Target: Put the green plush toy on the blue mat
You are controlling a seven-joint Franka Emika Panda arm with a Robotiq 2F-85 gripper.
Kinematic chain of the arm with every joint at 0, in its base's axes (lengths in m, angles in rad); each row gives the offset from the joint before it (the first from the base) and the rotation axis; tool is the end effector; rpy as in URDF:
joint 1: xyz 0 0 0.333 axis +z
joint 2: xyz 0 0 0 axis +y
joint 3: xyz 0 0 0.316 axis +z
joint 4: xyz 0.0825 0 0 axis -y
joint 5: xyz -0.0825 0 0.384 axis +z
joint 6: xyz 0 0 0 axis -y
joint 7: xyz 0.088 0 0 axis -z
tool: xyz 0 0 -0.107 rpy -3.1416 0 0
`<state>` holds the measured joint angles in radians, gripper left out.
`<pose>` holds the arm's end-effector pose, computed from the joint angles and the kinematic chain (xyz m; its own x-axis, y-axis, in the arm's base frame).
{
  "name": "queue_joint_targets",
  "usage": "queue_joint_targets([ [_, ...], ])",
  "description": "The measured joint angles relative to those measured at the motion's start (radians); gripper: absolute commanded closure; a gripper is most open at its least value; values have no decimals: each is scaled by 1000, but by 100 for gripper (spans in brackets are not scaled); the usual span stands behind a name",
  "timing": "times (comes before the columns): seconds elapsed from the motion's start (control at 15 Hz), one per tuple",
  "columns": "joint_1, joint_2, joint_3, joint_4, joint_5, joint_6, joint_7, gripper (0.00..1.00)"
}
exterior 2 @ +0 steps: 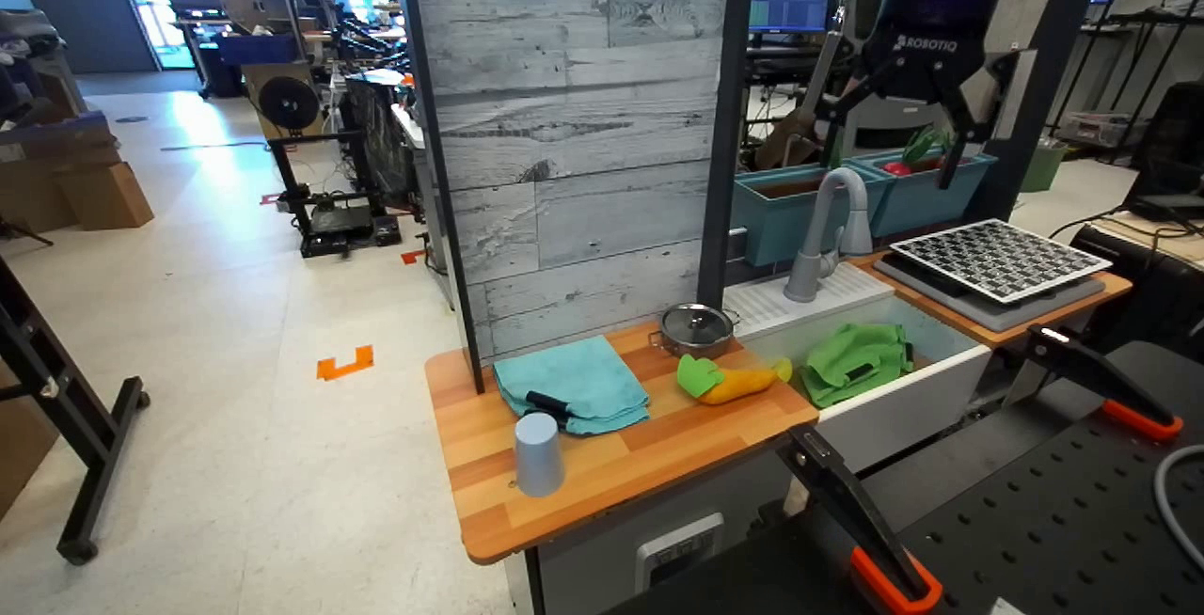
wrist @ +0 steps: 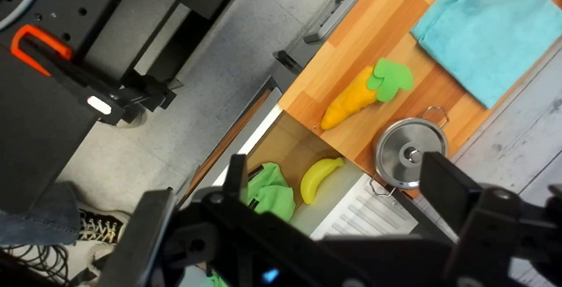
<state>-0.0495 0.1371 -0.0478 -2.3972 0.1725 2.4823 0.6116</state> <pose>0.4916 -0.0490 0.2551 0.6599 -0.7447 -0.0997 -0.7506 -0.6595 -0.0418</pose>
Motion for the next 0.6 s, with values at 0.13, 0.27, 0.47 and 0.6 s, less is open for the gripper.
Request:
queue_joint_targets([
  [0.13, 15, 51, 0, 9, 0, 67, 111, 0],
  [0.27, 38, 99, -4, 24, -8, 112, 211, 0],
  [0.47, 79, 175, -7, 63, -13, 141, 305, 0],
  [0.6, 100, 231, -8, 100, -13, 148, 344, 0],
])
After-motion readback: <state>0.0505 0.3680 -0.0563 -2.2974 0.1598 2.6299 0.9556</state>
